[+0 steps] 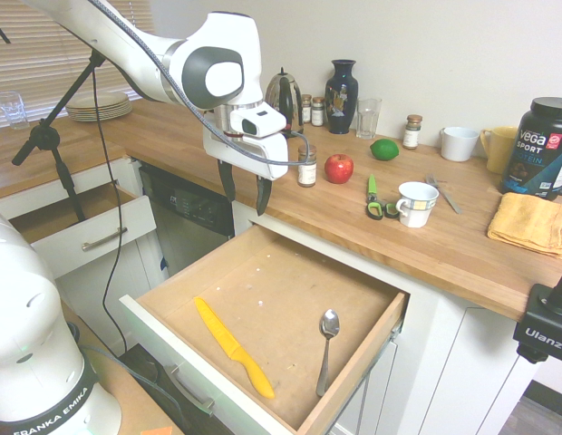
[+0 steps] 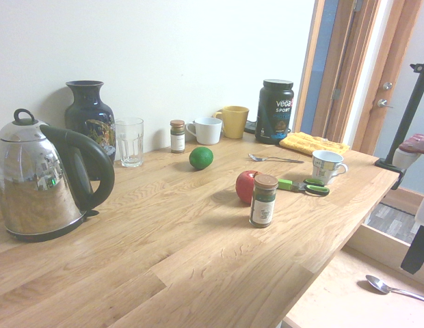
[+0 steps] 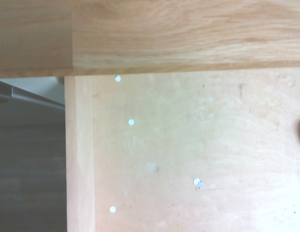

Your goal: Put red apple in the drawer

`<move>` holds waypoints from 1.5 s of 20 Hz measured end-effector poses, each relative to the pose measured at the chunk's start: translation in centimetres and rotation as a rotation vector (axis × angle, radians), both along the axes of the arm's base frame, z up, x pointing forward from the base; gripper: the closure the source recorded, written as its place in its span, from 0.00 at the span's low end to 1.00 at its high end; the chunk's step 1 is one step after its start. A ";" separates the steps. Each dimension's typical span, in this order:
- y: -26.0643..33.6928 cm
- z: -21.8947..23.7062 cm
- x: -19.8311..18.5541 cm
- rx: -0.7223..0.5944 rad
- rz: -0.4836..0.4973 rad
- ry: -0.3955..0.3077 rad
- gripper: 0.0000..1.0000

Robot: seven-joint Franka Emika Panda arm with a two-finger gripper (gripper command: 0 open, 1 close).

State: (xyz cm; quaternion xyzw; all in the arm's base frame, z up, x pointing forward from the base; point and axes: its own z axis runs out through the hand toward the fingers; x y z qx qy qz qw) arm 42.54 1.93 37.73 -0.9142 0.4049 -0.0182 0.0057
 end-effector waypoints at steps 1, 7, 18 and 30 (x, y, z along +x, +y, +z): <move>0.0 0.0 0.0 0.000 0.001 0.000 0.00; -0.1 0.8 2.4 -0.002 0.006 -0.031 0.00; -1.2 2.9 12.8 -0.021 -0.058 -0.039 0.00; -1.8 6.2 22.5 -0.028 -0.082 -0.044 0.00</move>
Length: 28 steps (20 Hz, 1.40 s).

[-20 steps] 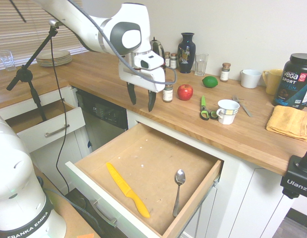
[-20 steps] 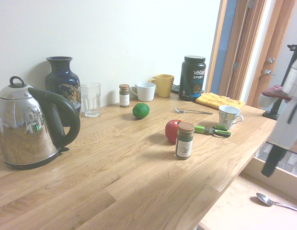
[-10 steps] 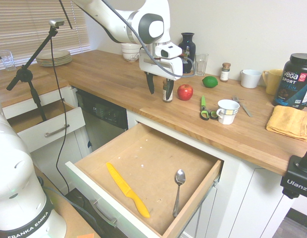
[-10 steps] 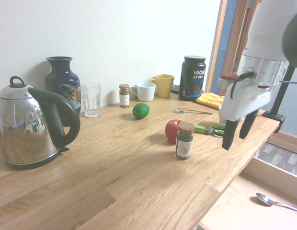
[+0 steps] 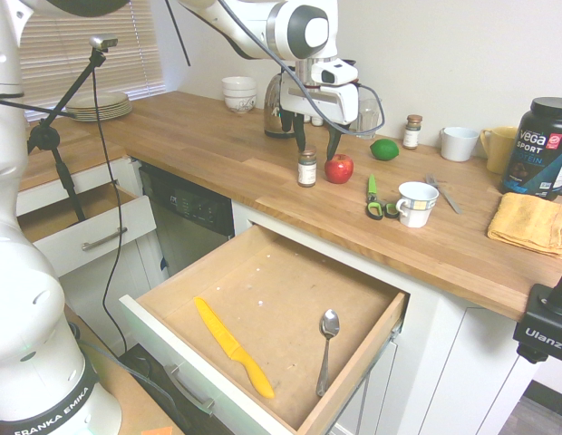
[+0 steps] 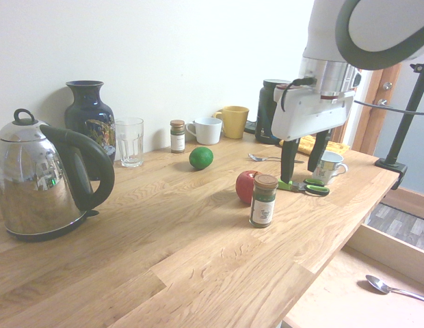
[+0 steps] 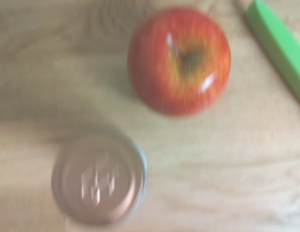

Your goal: Put red apple in the drawer

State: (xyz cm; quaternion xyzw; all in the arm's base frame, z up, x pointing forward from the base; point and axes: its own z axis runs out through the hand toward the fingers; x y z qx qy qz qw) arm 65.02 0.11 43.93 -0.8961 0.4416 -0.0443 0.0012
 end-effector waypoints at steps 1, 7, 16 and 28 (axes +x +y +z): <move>-0.2 0.1 0.7 -0.002 -0.003 0.003 0.00; -0.8 0.4 4.9 0.005 -0.010 0.037 0.00; -0.3 -0.7 10.0 0.030 0.005 0.087 0.00; -1.4 -5.3 11.6 0.029 -0.011 0.143 0.00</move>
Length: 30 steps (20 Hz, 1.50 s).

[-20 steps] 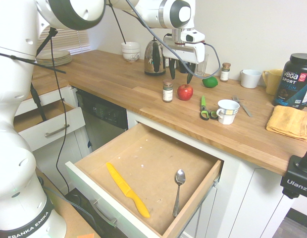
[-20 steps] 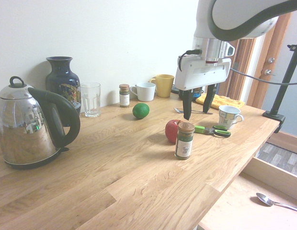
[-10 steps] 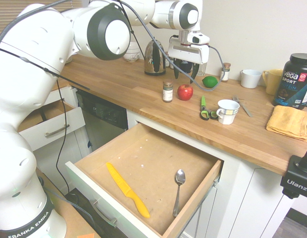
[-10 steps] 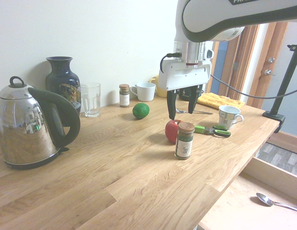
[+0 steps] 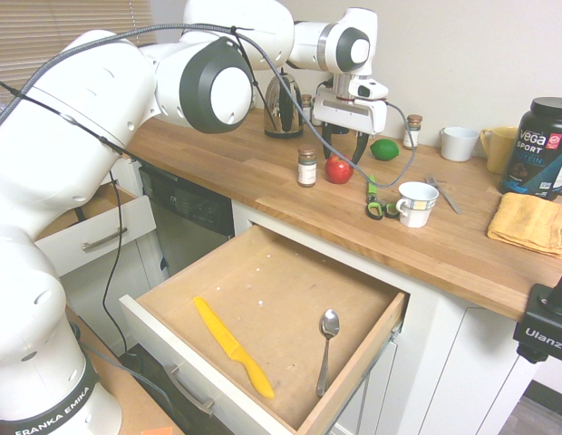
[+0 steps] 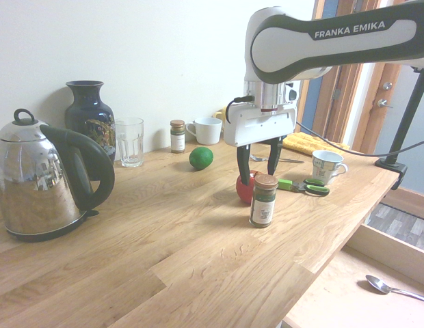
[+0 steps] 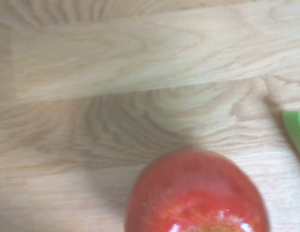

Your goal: Put red apple in the drawer

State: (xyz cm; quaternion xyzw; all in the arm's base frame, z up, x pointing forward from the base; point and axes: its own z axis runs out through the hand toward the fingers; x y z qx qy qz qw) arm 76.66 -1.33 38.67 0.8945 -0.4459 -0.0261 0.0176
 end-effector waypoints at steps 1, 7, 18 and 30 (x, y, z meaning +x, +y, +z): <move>0.0 -0.3 0.0 0.000 0.001 0.003 0.00; 0.4 -2.0 0.4 0.001 0.006 0.016 0.00; 0.4 -3.4 0.6 0.001 0.020 0.022 1.00; 0.2 -3.2 0.6 0.001 0.021 0.019 1.00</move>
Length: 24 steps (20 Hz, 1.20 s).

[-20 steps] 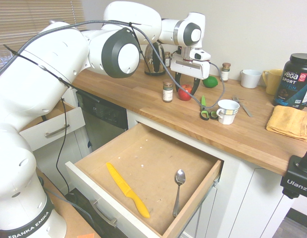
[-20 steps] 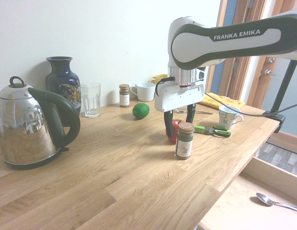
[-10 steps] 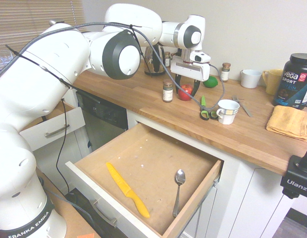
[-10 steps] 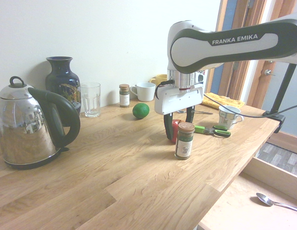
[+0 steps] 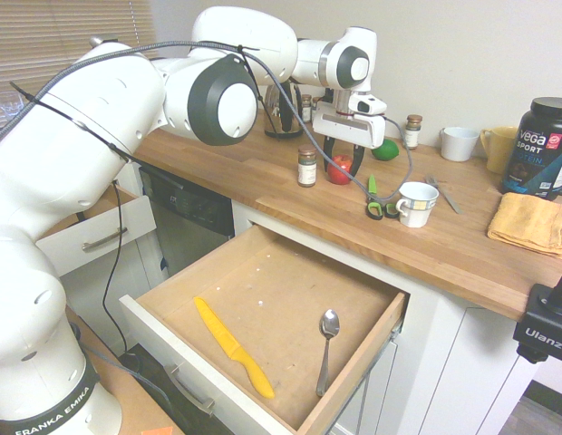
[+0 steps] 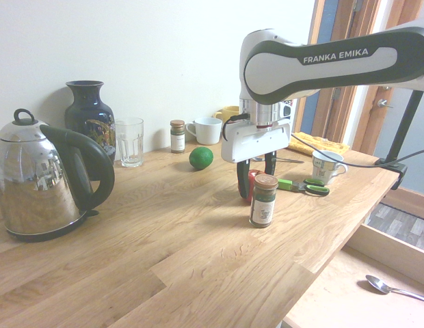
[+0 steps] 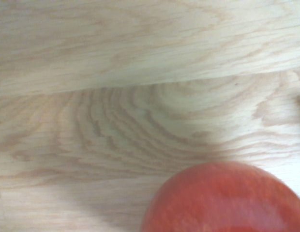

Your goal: Put red apple in the drawer

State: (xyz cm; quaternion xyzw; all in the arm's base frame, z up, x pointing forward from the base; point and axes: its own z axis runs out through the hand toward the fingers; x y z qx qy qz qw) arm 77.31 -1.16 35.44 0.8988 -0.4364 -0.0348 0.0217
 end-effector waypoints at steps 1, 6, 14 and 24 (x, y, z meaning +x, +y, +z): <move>0.0 0.2 0.0 0.000 0.001 -0.004 1.00; 0.6 3.2 0.3 0.000 0.009 -0.047 1.00; 2.2 10.4 -0.6 0.013 0.030 -0.109 1.00; 3.2 17.7 -4.6 0.020 0.050 -0.130 1.00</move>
